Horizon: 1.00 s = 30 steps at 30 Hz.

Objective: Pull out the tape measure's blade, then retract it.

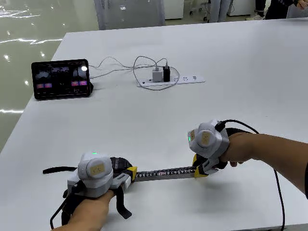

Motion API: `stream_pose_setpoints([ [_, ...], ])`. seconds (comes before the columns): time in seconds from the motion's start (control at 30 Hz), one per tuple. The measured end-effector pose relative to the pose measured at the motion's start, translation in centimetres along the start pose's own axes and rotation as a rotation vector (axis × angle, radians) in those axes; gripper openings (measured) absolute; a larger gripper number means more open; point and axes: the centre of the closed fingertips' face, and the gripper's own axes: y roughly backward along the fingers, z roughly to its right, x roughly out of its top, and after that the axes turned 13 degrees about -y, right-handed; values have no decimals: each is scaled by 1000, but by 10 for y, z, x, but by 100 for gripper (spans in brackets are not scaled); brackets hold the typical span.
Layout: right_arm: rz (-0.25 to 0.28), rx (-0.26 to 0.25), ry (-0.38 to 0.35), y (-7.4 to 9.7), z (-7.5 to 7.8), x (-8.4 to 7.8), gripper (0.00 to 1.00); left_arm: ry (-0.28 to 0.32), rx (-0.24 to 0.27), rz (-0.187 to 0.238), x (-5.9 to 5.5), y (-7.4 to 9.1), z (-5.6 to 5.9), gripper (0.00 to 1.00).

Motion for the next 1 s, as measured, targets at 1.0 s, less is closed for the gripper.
stream_pose_setpoints([
  [1.0,17,-7,-14,-7,-3,16,10,1,-3,-5,-1,-1,0,59],
])
